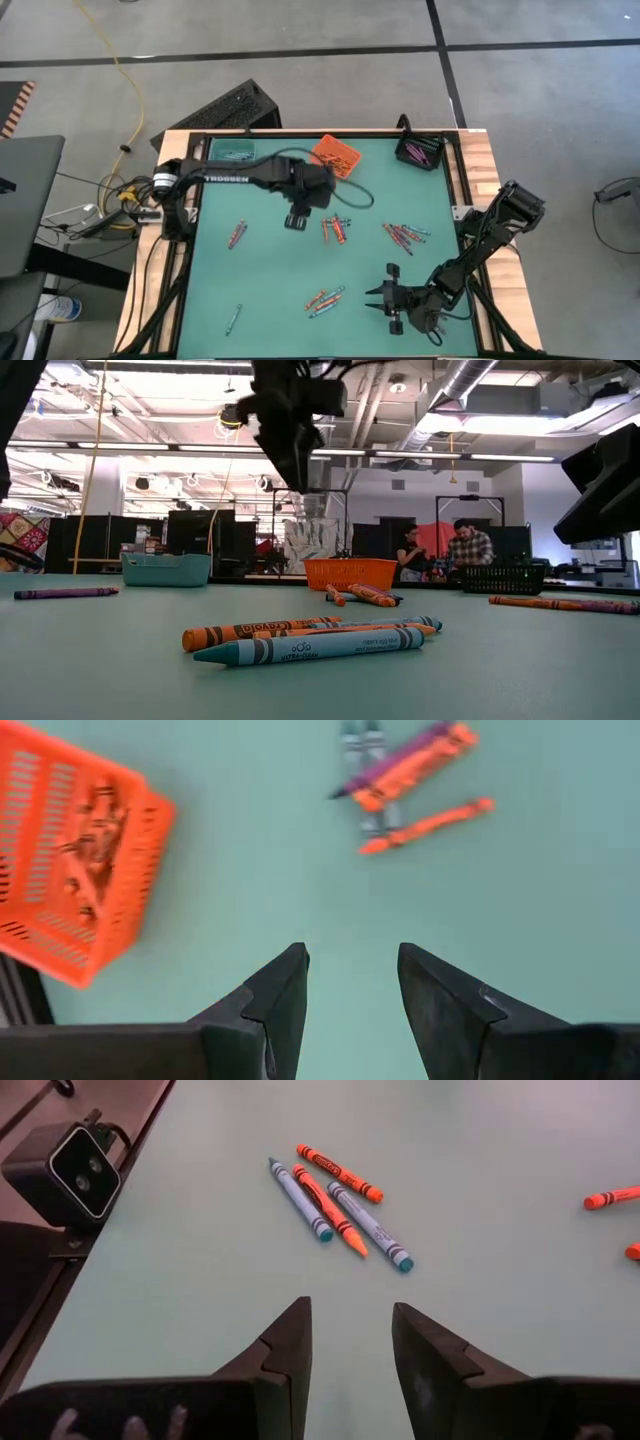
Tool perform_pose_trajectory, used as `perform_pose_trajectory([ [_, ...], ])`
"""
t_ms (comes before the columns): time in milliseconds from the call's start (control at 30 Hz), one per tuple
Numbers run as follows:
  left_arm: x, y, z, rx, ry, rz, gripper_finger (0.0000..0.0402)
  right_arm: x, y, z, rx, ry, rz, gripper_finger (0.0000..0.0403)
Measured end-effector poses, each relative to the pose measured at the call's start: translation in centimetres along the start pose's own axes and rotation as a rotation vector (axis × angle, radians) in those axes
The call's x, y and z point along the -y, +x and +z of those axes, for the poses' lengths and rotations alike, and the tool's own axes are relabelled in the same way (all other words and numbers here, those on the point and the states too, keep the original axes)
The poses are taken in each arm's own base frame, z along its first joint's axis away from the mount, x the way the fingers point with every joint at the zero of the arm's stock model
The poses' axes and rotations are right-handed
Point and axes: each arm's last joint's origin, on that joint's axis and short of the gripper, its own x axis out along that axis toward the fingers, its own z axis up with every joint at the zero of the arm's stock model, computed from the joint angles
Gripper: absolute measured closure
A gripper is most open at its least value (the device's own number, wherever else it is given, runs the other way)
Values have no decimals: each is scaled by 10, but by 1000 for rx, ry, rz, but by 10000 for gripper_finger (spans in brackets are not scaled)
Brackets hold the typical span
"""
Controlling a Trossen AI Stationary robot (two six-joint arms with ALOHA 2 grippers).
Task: Sort crayons
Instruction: Put the blue crayon into the blue bin
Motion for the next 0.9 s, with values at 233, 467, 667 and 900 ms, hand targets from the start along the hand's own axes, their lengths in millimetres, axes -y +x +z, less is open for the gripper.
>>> perform_pose_trajectory([
  [233, 45, -5, 3, -88, 73, -37, 255, 1, 1, 1, 1, -23, -3, 270],
  [467, 78, -11, 1, -158, 90, -72, 255, 5, 4, 3, 1, -41, -19, 270],
  [667, 98, -15, 0, -181, 77, -123, 255, 7, 7, 4, 1, -55, -30, 270],
  [900, 126, -22, -3, -233, 46, -171, 255, 10, 9, 6, 5, -112, -37, 270],
])
